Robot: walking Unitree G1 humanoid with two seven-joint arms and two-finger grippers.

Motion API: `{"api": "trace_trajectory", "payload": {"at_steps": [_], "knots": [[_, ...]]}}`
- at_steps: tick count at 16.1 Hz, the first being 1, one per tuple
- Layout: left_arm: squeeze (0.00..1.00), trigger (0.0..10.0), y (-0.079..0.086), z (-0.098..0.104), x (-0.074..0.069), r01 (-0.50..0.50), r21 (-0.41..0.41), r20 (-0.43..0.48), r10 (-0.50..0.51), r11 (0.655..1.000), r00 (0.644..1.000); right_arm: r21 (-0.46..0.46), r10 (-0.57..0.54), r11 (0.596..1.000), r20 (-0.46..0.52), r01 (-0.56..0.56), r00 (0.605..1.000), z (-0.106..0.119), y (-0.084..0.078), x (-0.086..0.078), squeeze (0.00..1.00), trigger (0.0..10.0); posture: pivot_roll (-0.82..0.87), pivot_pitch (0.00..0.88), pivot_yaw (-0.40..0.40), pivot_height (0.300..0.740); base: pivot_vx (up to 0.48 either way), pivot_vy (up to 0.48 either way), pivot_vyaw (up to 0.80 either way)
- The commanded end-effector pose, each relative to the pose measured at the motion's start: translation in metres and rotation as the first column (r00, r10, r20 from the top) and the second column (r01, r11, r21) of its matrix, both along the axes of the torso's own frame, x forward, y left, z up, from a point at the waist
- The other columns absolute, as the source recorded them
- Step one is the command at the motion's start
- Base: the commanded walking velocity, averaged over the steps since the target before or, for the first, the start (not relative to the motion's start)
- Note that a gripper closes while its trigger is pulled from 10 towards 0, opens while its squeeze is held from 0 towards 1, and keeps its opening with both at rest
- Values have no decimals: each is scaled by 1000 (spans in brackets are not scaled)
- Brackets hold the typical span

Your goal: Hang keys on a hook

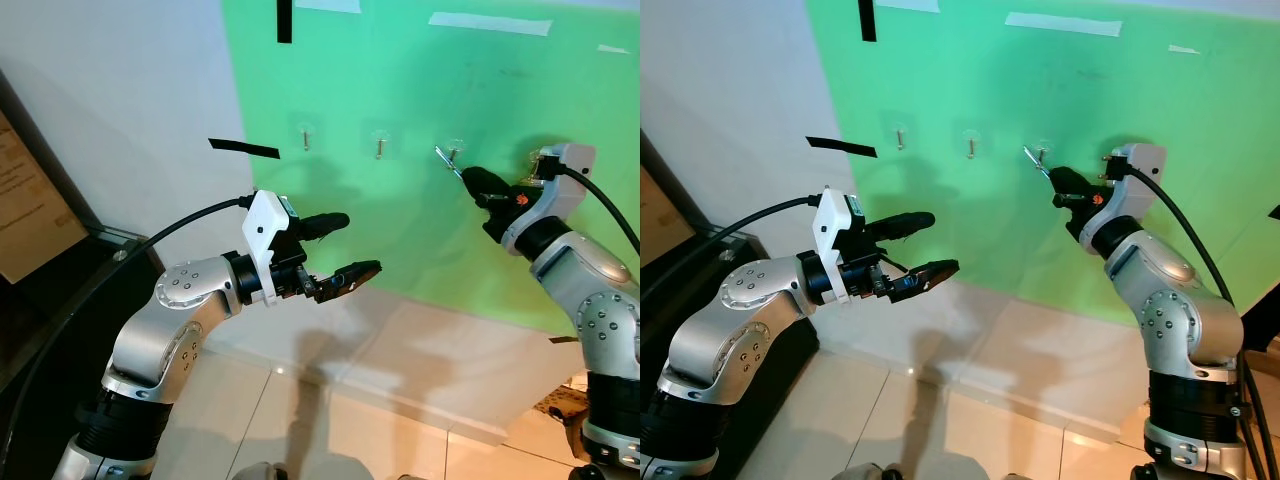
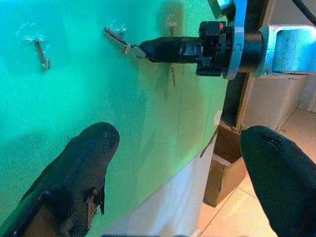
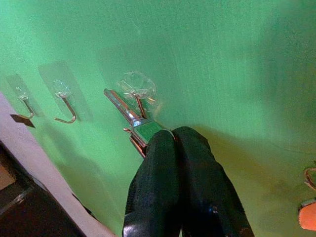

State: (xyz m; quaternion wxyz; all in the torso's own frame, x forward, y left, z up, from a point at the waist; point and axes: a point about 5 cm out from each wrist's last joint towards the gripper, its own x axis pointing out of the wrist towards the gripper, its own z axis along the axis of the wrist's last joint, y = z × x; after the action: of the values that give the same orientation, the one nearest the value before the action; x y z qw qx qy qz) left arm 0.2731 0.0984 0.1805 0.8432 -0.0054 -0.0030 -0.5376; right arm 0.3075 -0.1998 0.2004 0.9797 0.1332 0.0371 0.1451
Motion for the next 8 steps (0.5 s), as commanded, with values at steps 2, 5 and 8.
{"api": "trace_trajectory", "payload": {"at_steps": [2,5,8], "knots": [[0,10000,0,3,-2,8,9,20,-8,1000,1000,28,40,999,78,-42,996,11,6,0,0,10000,-64,0,52,740,0,0,0],[0,10000,0,4,-1,9,11,20,-10,1000,1000,17,150,988,142,-154,978,20,16,-9,0,10000,-65,0,55,740,0,0,0],[0,10000,-2,4,0,11,7,19,-11,1000,1000,-94,107,990,16,-105,994,-5,5,-10,0,10000,-69,0,55,740,0,0,0]]}}
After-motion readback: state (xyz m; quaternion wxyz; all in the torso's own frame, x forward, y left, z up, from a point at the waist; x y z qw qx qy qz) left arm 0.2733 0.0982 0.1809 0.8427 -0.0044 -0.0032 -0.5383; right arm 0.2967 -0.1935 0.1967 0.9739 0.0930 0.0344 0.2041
